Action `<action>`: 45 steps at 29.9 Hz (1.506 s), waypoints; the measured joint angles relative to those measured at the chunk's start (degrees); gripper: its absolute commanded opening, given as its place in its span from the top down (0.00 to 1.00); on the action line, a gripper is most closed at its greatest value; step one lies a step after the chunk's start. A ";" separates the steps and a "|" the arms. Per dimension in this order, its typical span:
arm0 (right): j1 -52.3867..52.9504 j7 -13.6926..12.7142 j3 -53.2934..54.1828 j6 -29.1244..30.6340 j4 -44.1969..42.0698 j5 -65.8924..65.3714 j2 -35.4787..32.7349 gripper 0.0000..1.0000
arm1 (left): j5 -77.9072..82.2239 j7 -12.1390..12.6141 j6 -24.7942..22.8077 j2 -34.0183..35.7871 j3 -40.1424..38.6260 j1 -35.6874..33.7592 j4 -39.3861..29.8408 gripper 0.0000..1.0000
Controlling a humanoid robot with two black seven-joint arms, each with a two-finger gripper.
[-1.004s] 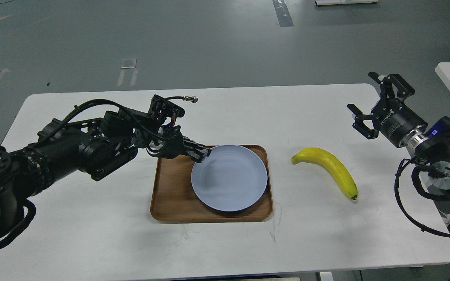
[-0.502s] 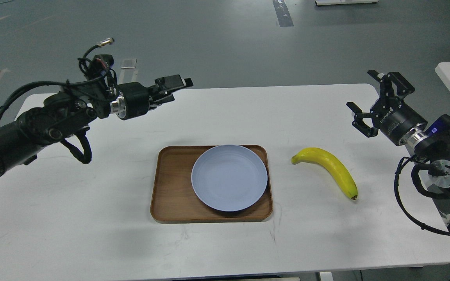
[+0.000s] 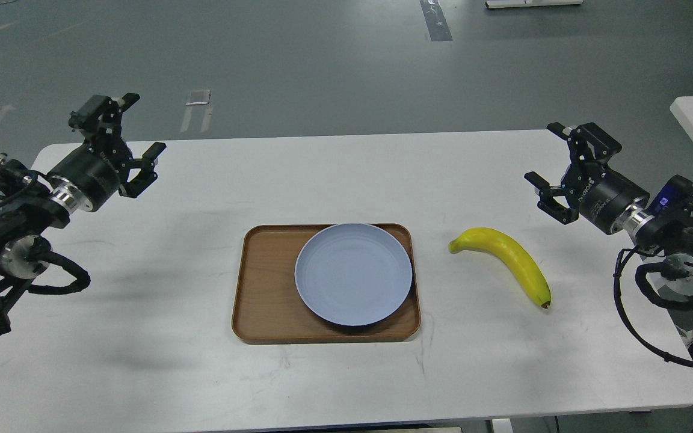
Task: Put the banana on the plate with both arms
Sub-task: 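Release the plate and raise the left gripper back to its start pose, then lower the right gripper onto the yellow banana and grasp its middle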
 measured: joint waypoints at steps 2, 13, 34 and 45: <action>0.66 0.00 -0.25 0.00 0.89 -6.07 -1.80 0.00 | -0.13 0.00 0.00 -0.86 -1.54 1.71 0.03 0.02; 18.54 0.00 -16.25 0.02 8.62 -41.83 -9.30 0.00 | -0.13 0.00 0.00 -2.48 -2.41 3.03 0.10 0.02; 29.10 -0.02 -42.34 -3.25 0.40 -72.54 6.32 0.05 | 0.11 0.00 0.00 -1.73 -2.32 2.71 0.09 0.02; 28.98 -0.02 -47.13 -4.44 -1.32 -72.46 9.67 0.93 | 0.08 -0.01 0.00 -0.97 -2.32 2.70 0.09 0.02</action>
